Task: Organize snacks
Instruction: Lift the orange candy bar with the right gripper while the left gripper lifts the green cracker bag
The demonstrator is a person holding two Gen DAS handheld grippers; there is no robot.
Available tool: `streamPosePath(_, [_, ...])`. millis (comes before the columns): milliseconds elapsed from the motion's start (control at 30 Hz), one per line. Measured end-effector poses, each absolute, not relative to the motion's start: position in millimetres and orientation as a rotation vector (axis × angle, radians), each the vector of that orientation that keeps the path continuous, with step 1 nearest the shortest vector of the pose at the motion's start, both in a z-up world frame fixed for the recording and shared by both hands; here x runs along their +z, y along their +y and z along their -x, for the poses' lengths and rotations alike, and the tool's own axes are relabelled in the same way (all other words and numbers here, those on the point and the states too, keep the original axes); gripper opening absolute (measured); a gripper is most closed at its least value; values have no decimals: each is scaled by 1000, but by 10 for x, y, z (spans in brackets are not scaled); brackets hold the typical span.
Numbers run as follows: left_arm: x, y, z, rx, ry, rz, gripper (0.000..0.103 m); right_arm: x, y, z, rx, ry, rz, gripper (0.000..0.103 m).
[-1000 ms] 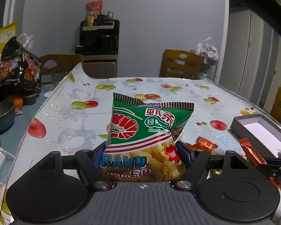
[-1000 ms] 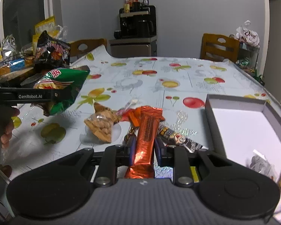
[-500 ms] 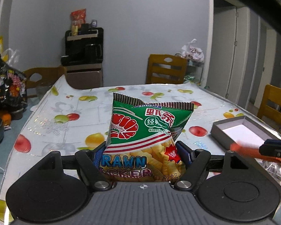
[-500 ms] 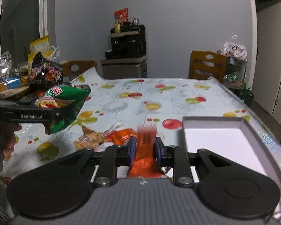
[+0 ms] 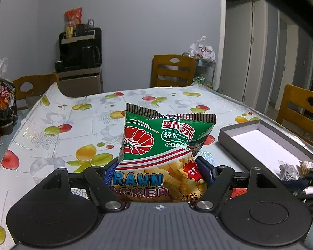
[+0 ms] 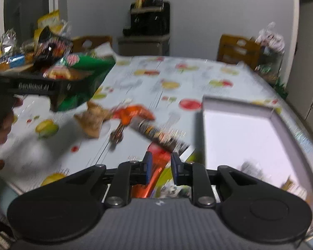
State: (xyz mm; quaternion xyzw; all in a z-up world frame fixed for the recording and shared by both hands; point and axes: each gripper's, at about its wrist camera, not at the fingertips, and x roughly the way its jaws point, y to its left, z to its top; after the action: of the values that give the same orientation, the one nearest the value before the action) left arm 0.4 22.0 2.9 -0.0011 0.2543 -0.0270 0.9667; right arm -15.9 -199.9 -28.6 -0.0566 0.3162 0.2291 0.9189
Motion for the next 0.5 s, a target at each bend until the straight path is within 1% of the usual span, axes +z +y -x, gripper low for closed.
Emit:
streamPosePath(67, [16, 211, -8, -62, 517, 1, 75, -372, -1913, 153, 477, 677, 139, 20])
streamPosePath(200, [12, 215, -17, -65, 519, -1, 75, -552, -1736, 122, 485, 729, 179, 34])
streamPosePath(433, [-19, 291, -1, -57, 524, 14, 75, -715, -1590, 74, 468, 752, 202, 34])
streamPosePath(467, [-20, 304, 2, -56, 525, 17, 75, -714, -1575, 80, 469, 748, 210, 33])
streamPosePath(500, [-21, 314, 4, -56, 526, 20, 75, -717, -1562, 86, 467, 743, 213, 26])
